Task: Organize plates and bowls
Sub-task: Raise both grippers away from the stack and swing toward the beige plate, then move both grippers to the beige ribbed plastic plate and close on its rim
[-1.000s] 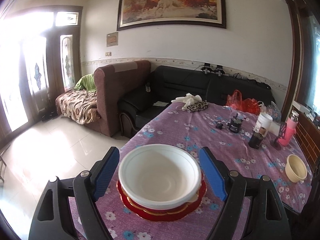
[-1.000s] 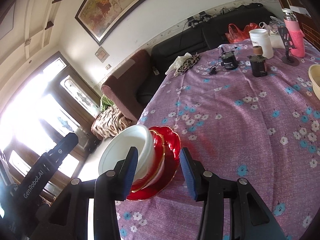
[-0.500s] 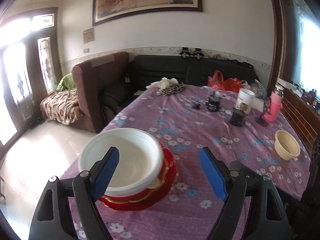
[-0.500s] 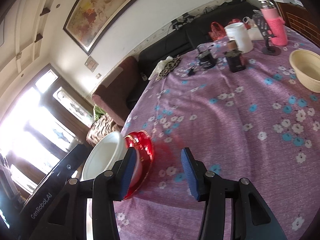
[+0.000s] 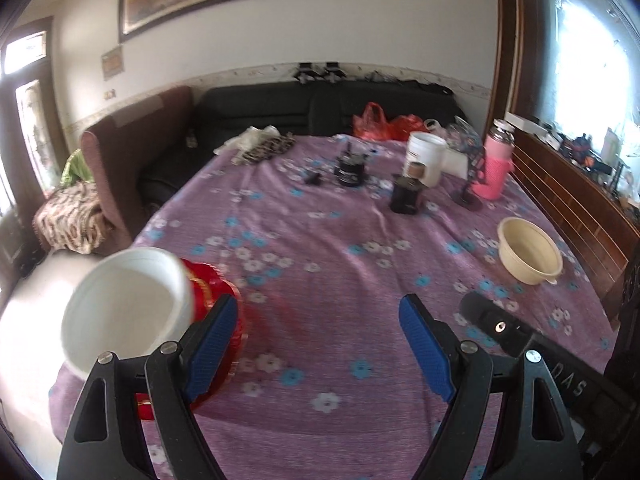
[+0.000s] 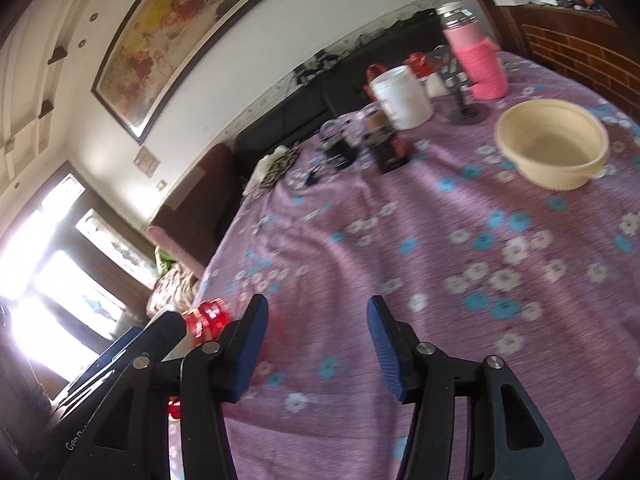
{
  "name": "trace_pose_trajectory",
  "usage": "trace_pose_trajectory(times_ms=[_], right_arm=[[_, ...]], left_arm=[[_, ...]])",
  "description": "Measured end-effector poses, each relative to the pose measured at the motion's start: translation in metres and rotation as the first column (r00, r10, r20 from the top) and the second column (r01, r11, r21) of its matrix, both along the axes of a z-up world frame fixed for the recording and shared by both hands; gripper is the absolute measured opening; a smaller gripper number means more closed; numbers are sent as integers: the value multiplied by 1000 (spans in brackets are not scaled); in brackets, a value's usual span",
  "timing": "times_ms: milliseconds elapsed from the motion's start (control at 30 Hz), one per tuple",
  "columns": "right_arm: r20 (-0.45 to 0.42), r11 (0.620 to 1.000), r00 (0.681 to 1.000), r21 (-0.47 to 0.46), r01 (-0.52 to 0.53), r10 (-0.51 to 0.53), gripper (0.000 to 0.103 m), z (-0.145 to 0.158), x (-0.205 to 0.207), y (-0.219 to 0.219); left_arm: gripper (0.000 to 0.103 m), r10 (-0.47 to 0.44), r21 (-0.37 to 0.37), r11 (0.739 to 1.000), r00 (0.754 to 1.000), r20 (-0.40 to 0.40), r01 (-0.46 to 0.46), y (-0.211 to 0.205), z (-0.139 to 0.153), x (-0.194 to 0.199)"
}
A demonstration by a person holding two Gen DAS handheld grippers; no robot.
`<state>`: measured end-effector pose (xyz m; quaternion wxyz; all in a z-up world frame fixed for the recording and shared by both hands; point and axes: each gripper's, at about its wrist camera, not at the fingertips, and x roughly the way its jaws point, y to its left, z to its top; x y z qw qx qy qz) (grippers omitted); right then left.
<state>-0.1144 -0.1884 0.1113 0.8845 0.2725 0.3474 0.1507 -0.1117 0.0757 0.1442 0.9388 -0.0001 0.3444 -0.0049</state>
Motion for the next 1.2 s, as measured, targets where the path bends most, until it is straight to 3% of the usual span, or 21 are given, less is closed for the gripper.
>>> trace_pose_trajectory(times_ms=[500,833,1200], right_arm=[[-12,966,987,-206,154,-160,57,6,8,-100],[1,924,971,-307,227,-238,58,13,10,-154],[-1,896,952,-339,287,-305,58,18,44,-199]], left_arm=[[82,-184,-94,980,977,-109,174,-65,-24,47],[82,-262,-79,965,952,-157,252,-114,-31,77],[82,-265,-59,964,947,-182,258,-145,-34,110]])
